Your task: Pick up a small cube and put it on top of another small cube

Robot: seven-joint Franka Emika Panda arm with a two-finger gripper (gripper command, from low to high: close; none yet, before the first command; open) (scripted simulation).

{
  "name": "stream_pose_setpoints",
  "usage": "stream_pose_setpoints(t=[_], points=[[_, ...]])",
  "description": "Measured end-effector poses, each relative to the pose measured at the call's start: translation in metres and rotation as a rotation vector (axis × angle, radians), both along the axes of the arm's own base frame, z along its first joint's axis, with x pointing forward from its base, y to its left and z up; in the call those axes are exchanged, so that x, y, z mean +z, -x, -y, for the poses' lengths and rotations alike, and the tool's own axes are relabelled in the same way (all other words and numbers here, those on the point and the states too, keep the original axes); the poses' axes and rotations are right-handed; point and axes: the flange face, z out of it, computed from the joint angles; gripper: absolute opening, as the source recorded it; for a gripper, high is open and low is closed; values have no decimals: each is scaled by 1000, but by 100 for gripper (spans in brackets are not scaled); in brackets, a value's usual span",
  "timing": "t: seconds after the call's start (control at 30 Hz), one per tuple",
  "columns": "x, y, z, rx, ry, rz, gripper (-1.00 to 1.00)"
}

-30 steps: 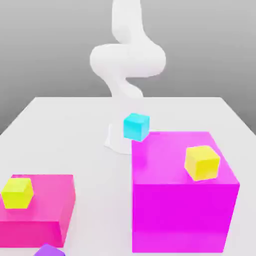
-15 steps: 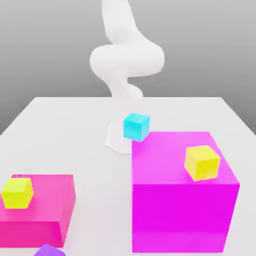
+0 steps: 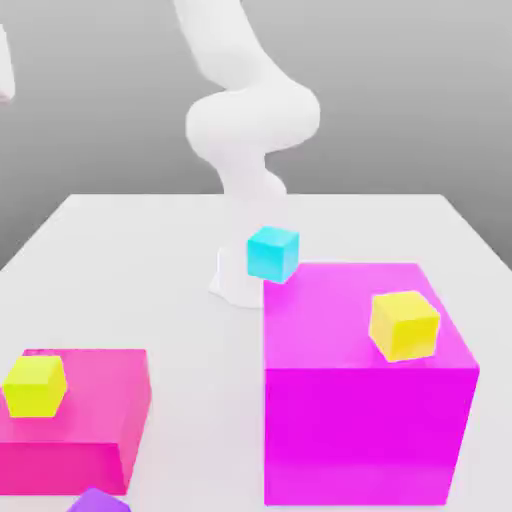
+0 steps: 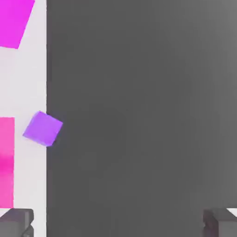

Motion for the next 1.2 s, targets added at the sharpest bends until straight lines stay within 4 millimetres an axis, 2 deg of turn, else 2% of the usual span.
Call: stream_pose_setpoints(t=[0.13, 0.3, 0.47, 0.57, 0.6, 0.77, 0.8, 0.83, 0.9, 1.0, 1.2], points=[[-72, -33, -10, 218, 93, -85, 0], [-169, -65, -39, 521, 204, -202, 0], [-271, -82, -82, 851, 303, -325, 0], [-332, -84, -89, 904, 318, -345, 0], [-345, -84, -90, 910, 320, -347, -100], [-345, -84, -90, 909, 325, -351, -100], [-352, -84, -91, 912, 324, -351, -100], [-345, -84, -91, 912, 324, -351, -100], [-314, -84, -90, 912, 324, -350, -100], [-256, -77, -86, 875, 305, -311, -100], [-147, -41, -82, 769, 254, -203, -100]])
